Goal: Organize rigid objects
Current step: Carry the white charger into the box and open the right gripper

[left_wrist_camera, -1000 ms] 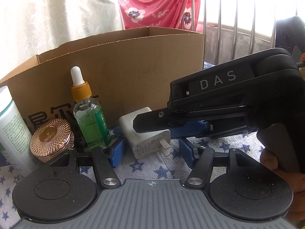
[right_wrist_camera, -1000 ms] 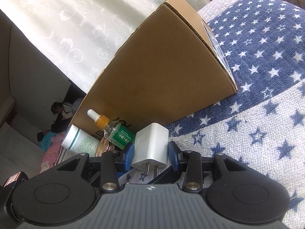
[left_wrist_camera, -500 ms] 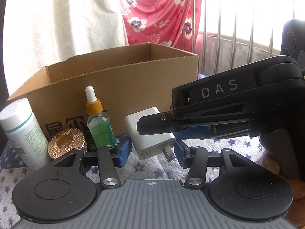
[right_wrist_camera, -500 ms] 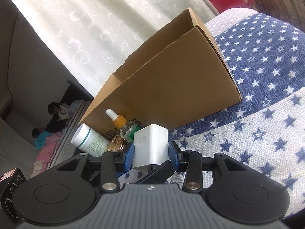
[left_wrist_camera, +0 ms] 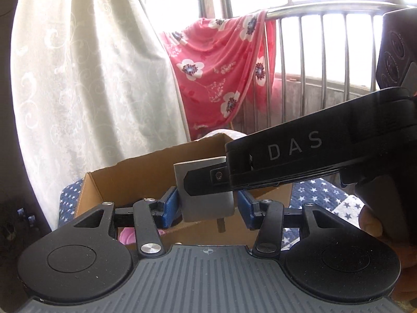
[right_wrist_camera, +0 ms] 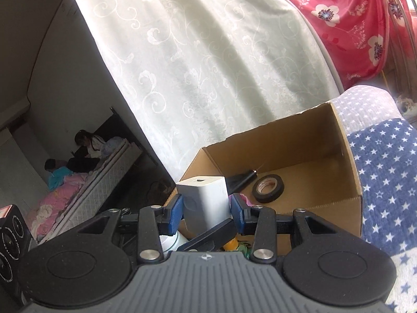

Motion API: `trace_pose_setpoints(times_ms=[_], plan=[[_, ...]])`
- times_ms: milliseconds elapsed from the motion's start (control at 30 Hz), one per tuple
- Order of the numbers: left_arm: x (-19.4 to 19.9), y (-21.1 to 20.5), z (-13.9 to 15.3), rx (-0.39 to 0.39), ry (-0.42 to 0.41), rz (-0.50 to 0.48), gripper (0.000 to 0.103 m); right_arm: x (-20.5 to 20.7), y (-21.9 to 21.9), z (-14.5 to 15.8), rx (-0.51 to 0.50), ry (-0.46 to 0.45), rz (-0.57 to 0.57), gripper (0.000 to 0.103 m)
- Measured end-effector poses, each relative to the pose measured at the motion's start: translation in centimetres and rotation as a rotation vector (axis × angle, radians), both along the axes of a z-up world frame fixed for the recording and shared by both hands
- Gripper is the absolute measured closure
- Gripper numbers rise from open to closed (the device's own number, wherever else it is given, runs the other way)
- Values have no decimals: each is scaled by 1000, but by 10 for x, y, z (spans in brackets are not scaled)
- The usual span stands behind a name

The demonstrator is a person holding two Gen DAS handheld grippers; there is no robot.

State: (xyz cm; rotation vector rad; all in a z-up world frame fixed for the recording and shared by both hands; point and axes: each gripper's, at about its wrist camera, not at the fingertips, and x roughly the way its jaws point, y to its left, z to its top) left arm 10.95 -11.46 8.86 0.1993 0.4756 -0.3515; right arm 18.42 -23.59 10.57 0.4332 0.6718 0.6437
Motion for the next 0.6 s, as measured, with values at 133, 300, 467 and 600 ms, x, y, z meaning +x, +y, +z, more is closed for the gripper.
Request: trace_pose_setpoints(times_ms=[133,300,467,600], plan=[[63,2,2,17,146,2,55,60,5,-3,-27,130,37,60],[152,6,-18,-9,386,23,55,136,15,-29,-106,309,52,60],[212,14,-47,-63,587,89,55,182,26,-61,-200,404,65,60],[237,14,-62,-80,659,141,55,210,31,-80,-238,447,54,60]])
